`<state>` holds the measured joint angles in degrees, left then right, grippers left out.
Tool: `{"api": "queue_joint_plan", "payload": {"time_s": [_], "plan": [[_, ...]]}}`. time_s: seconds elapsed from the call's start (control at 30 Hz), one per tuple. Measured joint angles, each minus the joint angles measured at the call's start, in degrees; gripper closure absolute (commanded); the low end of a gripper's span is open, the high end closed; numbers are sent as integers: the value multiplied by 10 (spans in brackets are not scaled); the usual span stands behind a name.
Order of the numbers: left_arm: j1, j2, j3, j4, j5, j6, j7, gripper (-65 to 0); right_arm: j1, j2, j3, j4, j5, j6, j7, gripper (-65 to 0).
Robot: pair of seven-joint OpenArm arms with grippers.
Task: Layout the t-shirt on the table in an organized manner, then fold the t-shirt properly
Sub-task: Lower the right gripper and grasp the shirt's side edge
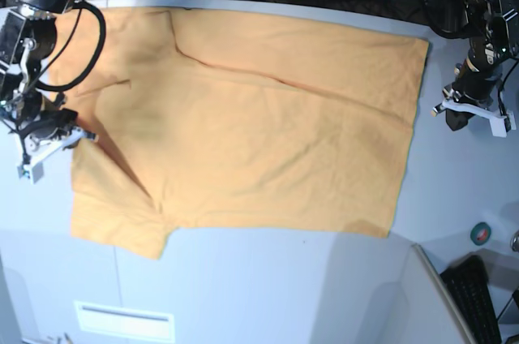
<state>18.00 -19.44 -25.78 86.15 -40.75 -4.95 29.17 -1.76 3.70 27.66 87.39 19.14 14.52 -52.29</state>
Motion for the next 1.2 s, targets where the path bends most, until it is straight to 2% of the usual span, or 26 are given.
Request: {"api": "queue_joint_plan", "payload": {"time_s": [0.23, 0.4, 0.43, 0.53, 0.6, 0.73, 0.9, 1.03, 1.2], "plan": [[0, -1, 0, 0, 0, 0, 0, 0, -47, -36, 0, 7, 0, 0, -16, 0], [1, -1, 0, 0, 0, 0, 0, 0, -64, -47, 0, 31, -1, 0, -20, 0], [1, -1, 0, 0, 0, 0, 0, 0, -67, -47, 0, 49, -3, 0, -20, -69], [1, -1, 0, 0, 0, 0, 0, 0, -64, -47, 2, 94, -1, 0, -30, -348], [1, -1, 0, 0, 0, 0, 0, 0, -47, -46, 2, 96, -1, 0, -32, -431], [4, -3, -2, 0, 0, 0, 0, 0, 44, -25, 31, 6, 2, 1, -30, -438], [4, -2, -4, 0, 0, -2, -1, 0, 137, 30, 55, -178, -6, -1, -20, -438], [4, -1, -4, 0, 0, -1, 0, 0, 171, 51, 55, -299, -1, 0, 27, -438], [4, -2, -4, 0, 0, -2, 0, 0, 176, 57, 55, -366, -2, 0, 59, -438]]}}
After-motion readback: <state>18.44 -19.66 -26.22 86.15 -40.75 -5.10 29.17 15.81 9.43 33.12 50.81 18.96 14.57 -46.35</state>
